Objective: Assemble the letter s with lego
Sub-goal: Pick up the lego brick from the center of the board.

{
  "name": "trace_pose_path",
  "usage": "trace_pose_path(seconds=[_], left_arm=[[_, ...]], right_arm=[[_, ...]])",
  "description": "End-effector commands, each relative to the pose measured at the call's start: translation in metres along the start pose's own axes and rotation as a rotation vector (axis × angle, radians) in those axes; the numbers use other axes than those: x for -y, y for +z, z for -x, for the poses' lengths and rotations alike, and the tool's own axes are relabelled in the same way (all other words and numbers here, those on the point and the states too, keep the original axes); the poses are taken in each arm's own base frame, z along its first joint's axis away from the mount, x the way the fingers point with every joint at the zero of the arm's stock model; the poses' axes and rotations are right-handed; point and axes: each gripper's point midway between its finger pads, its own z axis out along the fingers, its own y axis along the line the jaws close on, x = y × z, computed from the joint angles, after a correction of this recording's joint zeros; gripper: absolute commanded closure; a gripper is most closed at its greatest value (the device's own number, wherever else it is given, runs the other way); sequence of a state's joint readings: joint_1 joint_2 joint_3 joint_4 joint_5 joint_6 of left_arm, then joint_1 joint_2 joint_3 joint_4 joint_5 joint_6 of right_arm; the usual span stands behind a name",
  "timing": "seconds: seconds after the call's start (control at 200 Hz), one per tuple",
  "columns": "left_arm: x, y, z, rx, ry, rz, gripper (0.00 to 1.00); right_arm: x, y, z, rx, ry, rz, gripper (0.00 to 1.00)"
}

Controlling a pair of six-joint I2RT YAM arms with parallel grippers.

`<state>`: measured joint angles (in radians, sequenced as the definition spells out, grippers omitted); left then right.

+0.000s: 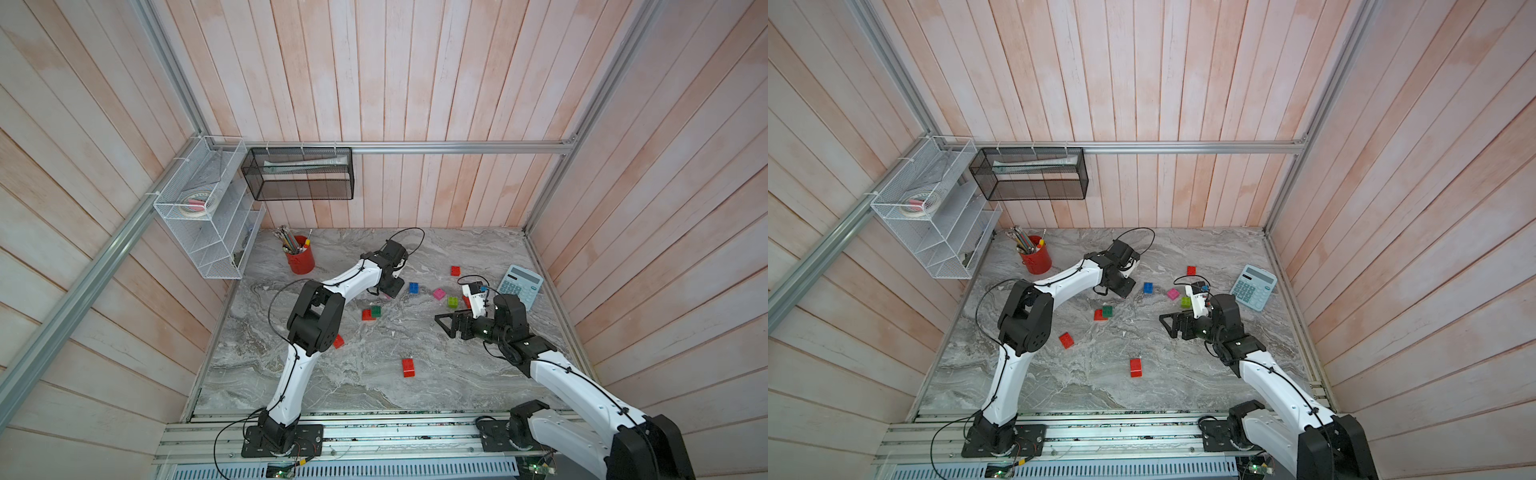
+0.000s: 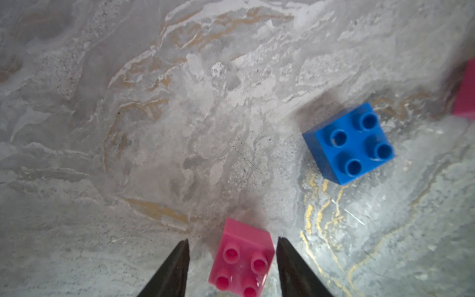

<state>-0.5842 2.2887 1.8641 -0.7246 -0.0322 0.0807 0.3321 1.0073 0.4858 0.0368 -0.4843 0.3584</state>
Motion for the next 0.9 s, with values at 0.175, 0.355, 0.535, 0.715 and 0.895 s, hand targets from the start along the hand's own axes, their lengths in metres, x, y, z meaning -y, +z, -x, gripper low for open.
trace_pose_path(seconds=[0.175,0.355,0.535,0.715,0.895], left_arm=[[-0.001,0.010,-0.006,-0.033,0.026,0.000,0.53],[-0.003,0.010,-0.008,-0.052,-0.002,0.008,0.57],[-0.002,0.007,-0.009,-0.063,-0.033,0.005,0.64],[-0.002,0.005,-0.012,-0.083,-0.046,0.006,0.64],[-0.005,-0.001,-0.008,-0.081,-0.070,0.019,0.68]], right_arm=[[-0.001,-0.003,0.002,0.000,-0.009,-0.004,0.04],[0.000,-0.003,0.001,-0.003,-0.003,-0.006,0.04],[0.000,-0.003,0.001,-0.002,-0.001,-0.006,0.04],[-0.001,-0.002,0.000,-0.002,0.000,0.001,0.04],[0.000,-0.002,0.000,-0.002,0.000,-0.001,0.04]])
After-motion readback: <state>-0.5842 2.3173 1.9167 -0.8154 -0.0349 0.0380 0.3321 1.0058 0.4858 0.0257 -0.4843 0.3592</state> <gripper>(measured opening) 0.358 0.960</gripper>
